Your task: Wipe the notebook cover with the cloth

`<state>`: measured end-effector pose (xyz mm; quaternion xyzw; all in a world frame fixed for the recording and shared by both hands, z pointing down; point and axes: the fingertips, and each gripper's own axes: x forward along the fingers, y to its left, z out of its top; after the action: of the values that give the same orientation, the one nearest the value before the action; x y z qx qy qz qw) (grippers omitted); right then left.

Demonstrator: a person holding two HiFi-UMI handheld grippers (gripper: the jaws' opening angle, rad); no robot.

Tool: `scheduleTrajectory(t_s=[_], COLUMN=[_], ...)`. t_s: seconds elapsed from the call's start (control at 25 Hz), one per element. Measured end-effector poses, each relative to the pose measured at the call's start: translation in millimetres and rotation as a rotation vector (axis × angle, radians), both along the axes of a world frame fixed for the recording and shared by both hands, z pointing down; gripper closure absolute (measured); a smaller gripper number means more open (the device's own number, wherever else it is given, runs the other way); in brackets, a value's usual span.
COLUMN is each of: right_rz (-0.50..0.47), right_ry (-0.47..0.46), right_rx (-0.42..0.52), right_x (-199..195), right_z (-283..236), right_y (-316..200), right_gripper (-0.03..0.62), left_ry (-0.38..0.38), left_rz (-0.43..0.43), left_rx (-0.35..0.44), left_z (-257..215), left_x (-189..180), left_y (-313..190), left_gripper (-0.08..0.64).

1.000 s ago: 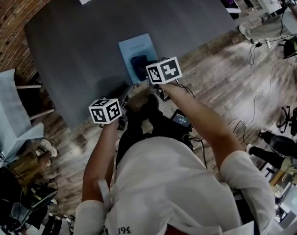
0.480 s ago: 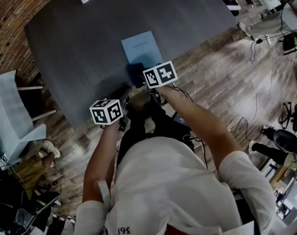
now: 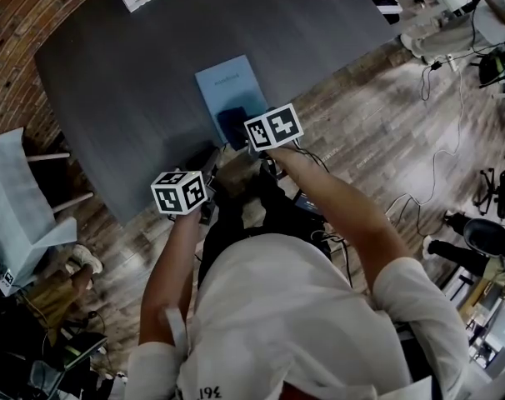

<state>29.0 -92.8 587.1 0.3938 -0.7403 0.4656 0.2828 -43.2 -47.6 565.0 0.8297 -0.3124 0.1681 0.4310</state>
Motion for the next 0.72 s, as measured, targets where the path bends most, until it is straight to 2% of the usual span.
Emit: scheduleTrajectory(t_s=[0.44, 0.6, 0.72], right_rz=[-0.033, -0.032, -0.034], right_ry=[0.018, 0.022, 0.031], right_rx=[0.012, 0.015, 0.022], right_x=[43, 66, 79], right_z=[-2, -3, -3], right_y=[-4, -3, -3], right_gripper=[0.485, 0.485, 0.485], left_ry=[-0.088, -0.134, -0.201], left_rz=[-0.010, -0.004, 0.016], left_rx=[0.052, 0.069, 0.105], left_z=[-2, -2, 1], left_x=[34, 52, 61], left_y=[-6, -6, -8], left_gripper=[0.485, 0.452, 0.408])
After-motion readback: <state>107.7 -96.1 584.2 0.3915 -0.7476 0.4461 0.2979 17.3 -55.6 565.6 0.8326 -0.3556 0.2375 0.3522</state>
